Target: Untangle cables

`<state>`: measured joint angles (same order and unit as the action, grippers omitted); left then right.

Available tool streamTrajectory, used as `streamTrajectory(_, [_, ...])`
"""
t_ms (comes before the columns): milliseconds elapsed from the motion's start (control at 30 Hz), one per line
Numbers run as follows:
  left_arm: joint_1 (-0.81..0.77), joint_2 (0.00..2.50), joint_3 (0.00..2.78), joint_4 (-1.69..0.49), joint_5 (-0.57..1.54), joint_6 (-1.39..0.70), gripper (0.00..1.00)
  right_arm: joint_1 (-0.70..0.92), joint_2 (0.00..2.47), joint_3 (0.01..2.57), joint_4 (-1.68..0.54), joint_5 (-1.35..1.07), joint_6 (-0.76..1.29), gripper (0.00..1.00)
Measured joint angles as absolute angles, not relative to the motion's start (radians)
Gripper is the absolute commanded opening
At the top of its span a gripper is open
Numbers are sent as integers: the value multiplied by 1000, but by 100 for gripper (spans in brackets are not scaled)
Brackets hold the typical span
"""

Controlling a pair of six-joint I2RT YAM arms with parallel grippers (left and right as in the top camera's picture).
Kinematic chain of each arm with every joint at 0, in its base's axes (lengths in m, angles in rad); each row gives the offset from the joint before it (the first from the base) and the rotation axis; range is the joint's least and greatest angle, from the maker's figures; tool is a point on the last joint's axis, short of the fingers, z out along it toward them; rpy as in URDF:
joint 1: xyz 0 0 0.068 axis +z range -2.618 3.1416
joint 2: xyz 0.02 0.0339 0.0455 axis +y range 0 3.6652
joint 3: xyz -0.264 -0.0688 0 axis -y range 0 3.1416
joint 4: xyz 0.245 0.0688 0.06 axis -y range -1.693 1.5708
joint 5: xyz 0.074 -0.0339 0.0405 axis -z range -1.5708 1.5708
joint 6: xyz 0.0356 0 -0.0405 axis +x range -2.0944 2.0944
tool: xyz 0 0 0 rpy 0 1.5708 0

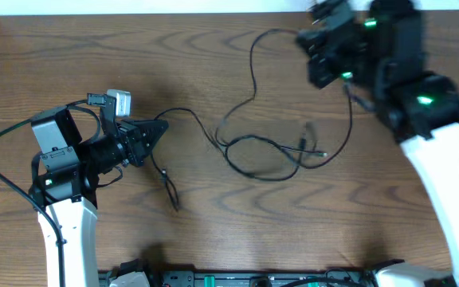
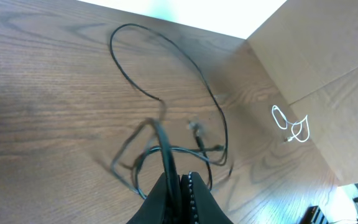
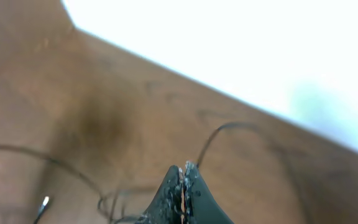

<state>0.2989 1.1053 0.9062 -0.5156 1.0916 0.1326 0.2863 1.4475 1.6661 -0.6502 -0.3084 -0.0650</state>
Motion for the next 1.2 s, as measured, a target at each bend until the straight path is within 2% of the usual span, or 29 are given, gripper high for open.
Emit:
streamTrajectory(200, [299, 1105, 906, -517, 1067, 132, 7, 212, 1356, 1678, -704, -276, -65, 2])
streamTrajectory(300, [299, 1105, 906, -516, 1066, 132, 8, 210, 1348, 1685, -778, -272, -61, 16])
streamTrajectory(400, [299, 1105, 906, -516, 1066, 133, 8, 211, 1363, 1685, -868, -271, -61, 22])
streamTrajectory(667, [299, 1104, 906, -511, 1071, 133, 7, 229, 1499, 1685, -1093, -273, -61, 24])
streamTrajectory(833, [299, 1071, 906, -485, 1099, 132, 7, 301, 1622, 1685, -1162, -318, -117, 28])
streamTrajectory(967, [299, 1004, 906, -480, 1105, 130, 7, 418, 1736, 1685, -1182, -339, -192, 32])
streamTrajectory(1200, [299, 881, 907, -474, 1092, 127, 8, 612, 1877, 1684, -1109, -310, -284, 34])
